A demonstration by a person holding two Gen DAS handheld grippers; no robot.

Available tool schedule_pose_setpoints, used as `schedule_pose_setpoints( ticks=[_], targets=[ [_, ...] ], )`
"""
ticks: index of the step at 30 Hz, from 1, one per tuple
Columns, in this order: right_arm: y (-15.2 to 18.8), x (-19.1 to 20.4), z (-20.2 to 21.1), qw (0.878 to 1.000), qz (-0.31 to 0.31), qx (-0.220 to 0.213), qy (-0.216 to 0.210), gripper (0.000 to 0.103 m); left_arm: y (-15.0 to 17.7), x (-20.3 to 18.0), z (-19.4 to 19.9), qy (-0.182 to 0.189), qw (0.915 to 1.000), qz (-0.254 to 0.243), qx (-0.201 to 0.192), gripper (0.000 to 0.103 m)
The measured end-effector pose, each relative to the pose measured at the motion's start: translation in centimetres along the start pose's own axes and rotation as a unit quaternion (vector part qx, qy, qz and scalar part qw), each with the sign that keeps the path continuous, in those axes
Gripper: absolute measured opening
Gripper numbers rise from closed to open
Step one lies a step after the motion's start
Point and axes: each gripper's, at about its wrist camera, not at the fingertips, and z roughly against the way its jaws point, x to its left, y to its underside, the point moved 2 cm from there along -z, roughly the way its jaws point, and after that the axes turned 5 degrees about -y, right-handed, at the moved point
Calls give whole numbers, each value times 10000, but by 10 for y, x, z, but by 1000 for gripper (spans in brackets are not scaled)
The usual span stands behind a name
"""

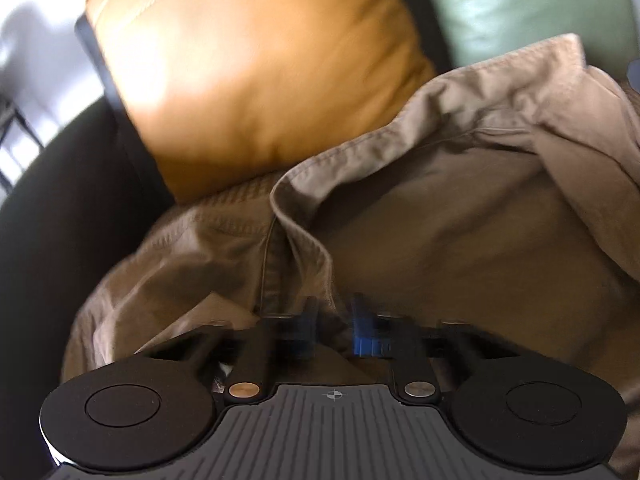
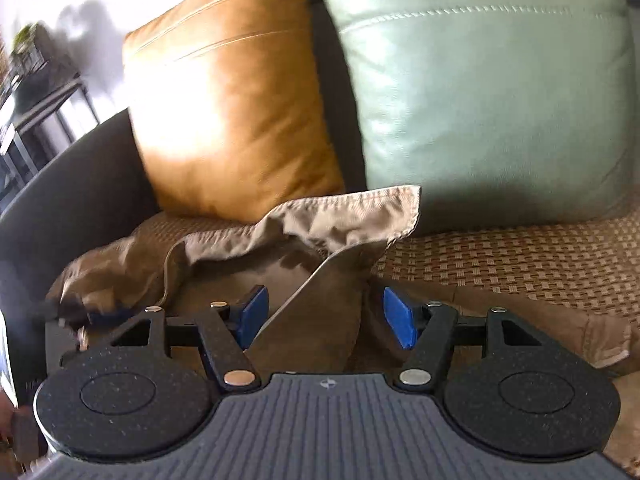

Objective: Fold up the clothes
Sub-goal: 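Grasp the collar edge with the right tool while the left tool smooths the fabric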

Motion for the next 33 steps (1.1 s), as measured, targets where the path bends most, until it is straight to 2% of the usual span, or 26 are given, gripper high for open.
schedule_pose_setpoints(
  ticks=[2, 4, 9, 10, 12, 16, 17, 18, 19, 20, 22, 26, 28, 31, 33],
  targets=[
    [-8, -8, -14, 9997, -216, -43, 57, 70, -10, 18, -2, -3, 9992, 395, -67, 9],
    [-15, -15, -28, 9991, -399, -86, 130, 70, -25, 38, -3, -182, 9970, 716, -230, 9],
    [-29, -30, -64, 9971, -656, -22, 380, 70, -60, 87, -20, -634, 9860, 1492, -383, 6],
    [-31, -32, -70, 9968, -702, -14, 378, 70, -65, 94, -24, -802, 9834, 1562, -457, 0],
    [-33, -35, -81, 9965, -767, 19, 335, 70, -73, 103, -32, -1054, 9793, 1630, -567, 0],
    [-35, -36, -102, 9973, -599, 147, 392, 70, -82, 112, -52, -1066, 9793, 1671, -414, 0],
    [-36, -35, -105, 9977, -545, 166, 378, 70, -81, 112, -55, -857, 9827, 1606, -328, 6],
    [-37, -34, -108, 9980, -503, 169, 348, 72, -81, 111, -58, -534, 9863, 1540, -242, 24],
    [-39, -33, -107, 9983, -493, 150, 289, 72, -80, 110, -60, -179, 9888, 1474, -162, 30],
    [-40, -32, -107, 9984, -504, 129, 223, 72, -80, 108, -62, 92, 9898, 1420, -106, 46],
    [-46, -31, -104, 9987, -453, 111, 187, 72, -81, 102, -62, 488, 9911, 1235, -57, 70],
    [-62, -23, -95, 9996, -41, 78, 255, 73, -84, 82, -68, 524, 9976, 443, 126, 76],
    [-70, -19, -91, 9993, 193, 82, 304, 77, -84, 76, -76, 448, 9984, 133, 312, 76],
    [-77, -18, -91, 9982, 411, 154, 397, 78, -79, 70, -87, 398, 9978, -133, 518, 74],
    [-80, -20, -95, 9975, 472, 235, 473, 78, -79, 68, -94, 491, 9963, -190, 673, 68]
  ],
)
